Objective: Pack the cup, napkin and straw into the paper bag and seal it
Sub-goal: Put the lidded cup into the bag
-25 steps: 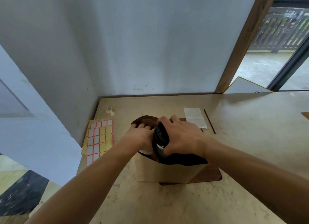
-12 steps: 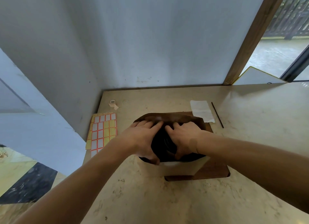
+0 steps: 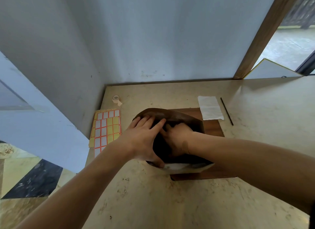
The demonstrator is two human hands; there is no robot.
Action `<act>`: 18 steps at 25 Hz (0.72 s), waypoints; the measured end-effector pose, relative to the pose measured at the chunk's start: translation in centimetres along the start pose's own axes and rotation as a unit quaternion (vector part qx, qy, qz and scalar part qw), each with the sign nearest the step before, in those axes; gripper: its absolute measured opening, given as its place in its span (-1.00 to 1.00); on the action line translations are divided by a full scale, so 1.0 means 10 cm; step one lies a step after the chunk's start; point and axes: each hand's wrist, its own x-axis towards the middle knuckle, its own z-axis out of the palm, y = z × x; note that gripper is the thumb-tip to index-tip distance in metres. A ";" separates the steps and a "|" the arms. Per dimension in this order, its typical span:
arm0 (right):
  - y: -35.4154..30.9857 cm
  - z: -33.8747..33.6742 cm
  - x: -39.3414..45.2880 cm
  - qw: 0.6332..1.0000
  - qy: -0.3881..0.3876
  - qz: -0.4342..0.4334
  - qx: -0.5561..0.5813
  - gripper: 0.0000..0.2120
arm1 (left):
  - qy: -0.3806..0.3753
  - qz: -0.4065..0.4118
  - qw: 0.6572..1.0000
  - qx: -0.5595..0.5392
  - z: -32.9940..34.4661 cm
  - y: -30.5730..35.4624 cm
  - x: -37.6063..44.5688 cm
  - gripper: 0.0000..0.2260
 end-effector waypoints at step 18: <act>-0.30 0.11 0.09 0.998 -0.067 0.005 -0.017 -0.25 | 0.009 0.001 1.000 0.012 0.02 0.04 0.03 0.15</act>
